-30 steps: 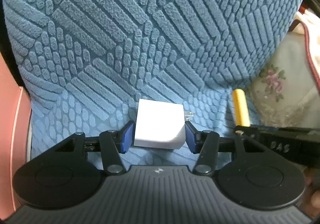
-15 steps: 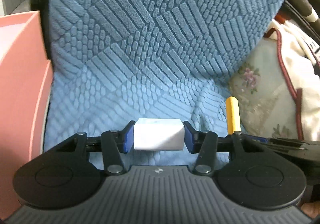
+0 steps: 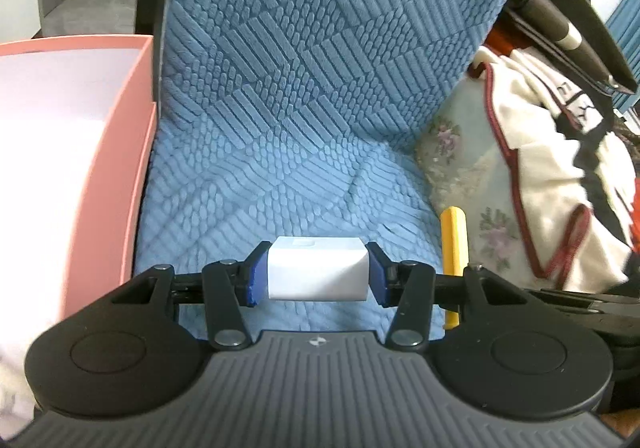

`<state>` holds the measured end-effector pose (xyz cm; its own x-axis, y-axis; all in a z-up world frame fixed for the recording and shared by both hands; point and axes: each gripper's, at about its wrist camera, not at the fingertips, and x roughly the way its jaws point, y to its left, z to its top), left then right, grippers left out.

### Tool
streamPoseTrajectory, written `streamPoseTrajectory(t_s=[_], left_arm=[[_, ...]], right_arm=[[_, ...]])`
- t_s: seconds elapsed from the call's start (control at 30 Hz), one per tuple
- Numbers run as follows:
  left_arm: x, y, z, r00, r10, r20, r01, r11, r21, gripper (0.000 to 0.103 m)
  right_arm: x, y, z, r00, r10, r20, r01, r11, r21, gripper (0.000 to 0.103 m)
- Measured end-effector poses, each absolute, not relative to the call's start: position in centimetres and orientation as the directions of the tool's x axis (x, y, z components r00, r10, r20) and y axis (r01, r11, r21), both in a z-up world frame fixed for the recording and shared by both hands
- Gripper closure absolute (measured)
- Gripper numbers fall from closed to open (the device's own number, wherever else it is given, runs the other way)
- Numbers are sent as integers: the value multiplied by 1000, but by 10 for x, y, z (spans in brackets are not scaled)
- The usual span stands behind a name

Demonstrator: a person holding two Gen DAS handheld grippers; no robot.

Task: Organize rigid objects
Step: 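Carry the charger and screwdriver over the pink box with both tools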

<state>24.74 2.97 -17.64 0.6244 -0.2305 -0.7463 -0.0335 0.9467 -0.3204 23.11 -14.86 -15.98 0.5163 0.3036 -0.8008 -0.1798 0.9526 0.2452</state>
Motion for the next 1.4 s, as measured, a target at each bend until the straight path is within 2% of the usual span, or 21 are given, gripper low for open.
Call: streamPoseTrajectory(t_s=[0.13,0.27,0.77,1.07,1.4], left_arm=[[219,29,-160,632,-223,-743,-37,948,-315,48],[192,32,-144,636,-255,-728,-42,931,-362,48],[107,40,-93,701,-198,-686,-45,947,-319,48],[68,75,-74,736,-107,-668,-110,955,-274,47],[17,134,-65,748,5,-664,-230,940,-251,47]], right_arm=[[206,-150,-143,527,317,-788,-200,948,248,82],[183,-152,-127,541,329,-774,-224,943,245,82],[116,-143,-89,560,384,-734,-299,920,253,82],[94,-94,-68,539,471,-699,-429,867,253,82],[67,-35,-58,429,581,-692,-573,767,289,81]])
